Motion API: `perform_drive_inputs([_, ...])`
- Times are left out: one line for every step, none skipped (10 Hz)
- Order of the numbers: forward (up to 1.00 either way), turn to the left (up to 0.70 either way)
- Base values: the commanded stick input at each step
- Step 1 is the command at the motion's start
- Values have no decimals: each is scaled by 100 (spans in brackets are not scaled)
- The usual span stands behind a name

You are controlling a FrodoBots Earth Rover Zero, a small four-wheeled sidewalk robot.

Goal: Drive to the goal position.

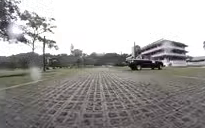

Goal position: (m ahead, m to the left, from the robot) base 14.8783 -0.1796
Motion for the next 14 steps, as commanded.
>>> perform_drive_inputs([70,0])
perform_drive_inputs([70,0])
perform_drive_inputs([70,0])
perform_drive_inputs([70,0])
perform_drive_inputs([70,0])
perform_drive_inputs([70,0])
perform_drive_inputs([70,0])
perform_drive_inputs([70,0])
perform_drive_inputs([70,0])
perform_drive_inputs([70,0])
perform_drive_inputs([70,0])
perform_drive_inputs([70,0])
perform_drive_inputs([70,0])
perform_drive_inputs([70,0])
